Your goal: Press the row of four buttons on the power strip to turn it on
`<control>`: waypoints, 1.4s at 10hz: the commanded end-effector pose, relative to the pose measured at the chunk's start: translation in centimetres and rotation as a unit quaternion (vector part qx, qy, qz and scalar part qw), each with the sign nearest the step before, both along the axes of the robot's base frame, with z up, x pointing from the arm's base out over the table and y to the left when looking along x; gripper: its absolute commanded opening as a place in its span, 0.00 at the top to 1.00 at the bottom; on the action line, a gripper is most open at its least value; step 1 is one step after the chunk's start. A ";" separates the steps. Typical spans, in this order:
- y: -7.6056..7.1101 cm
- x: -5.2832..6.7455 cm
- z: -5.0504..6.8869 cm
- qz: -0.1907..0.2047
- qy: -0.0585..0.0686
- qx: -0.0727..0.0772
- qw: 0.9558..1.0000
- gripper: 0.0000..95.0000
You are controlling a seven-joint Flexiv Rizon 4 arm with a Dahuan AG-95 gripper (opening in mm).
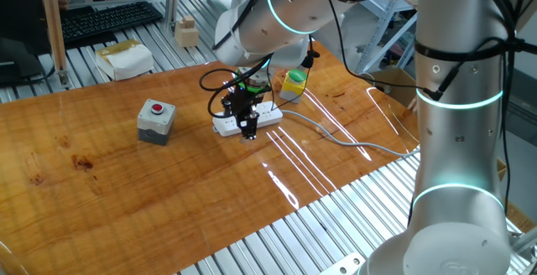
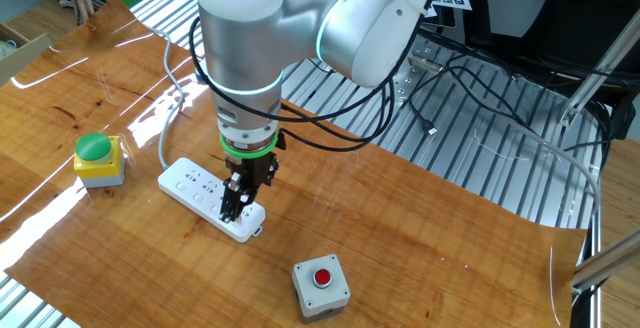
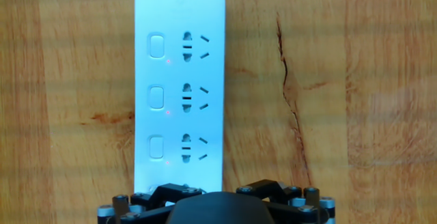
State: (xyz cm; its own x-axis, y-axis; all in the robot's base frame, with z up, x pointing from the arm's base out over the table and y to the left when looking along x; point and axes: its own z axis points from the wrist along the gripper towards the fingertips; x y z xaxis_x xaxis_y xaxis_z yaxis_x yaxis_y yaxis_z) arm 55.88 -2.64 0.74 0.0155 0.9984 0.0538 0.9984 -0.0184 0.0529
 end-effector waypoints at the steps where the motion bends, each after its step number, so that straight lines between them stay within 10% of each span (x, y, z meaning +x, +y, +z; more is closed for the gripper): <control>1: 0.0 0.1 -0.4 0.000 0.000 0.004 1.000 0.00; 14: -0.2 0.1 1.9 -0.003 0.016 0.000 1.000 0.00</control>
